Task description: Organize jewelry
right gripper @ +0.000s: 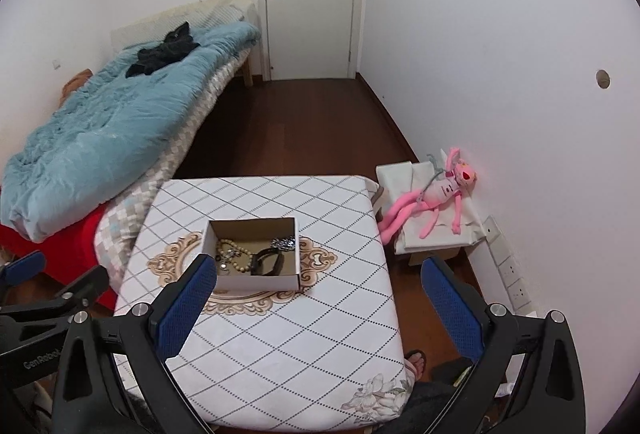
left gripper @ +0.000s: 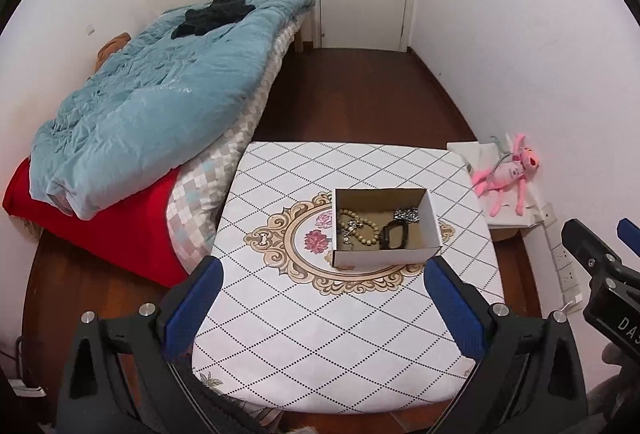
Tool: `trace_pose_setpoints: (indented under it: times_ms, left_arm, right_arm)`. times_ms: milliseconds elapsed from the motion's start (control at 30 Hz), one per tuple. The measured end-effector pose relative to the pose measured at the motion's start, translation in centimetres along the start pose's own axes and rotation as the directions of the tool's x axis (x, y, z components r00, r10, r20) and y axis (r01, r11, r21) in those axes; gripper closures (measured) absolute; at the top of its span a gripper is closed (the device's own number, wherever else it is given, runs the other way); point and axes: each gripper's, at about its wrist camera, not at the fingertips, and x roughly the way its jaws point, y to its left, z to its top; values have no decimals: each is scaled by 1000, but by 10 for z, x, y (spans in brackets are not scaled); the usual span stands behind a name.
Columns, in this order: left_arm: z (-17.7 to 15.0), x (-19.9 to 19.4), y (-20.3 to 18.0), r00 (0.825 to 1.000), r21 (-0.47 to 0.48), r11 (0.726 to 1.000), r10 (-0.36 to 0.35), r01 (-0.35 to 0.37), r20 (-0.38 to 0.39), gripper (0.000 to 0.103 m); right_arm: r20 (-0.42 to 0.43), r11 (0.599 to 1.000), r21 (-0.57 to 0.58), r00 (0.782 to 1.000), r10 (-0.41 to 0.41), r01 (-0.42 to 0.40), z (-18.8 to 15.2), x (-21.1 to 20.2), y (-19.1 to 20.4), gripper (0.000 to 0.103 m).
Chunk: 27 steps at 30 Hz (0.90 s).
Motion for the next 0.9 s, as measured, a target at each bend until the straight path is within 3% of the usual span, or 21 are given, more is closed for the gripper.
trace_pose_setpoints:
  times_ms: [433,900]
  left_arm:
    - [18,54,-2,993,0,1000,1,-1,-116,0]
    - [25,72,0,987,-1,1000,-1,1,-163,0]
  right_arm:
    - [-165,1000,-28,986,-11,6,8,88,9,0]
    - [-226,998,-70,974,-10,-6,17,112,20,0]
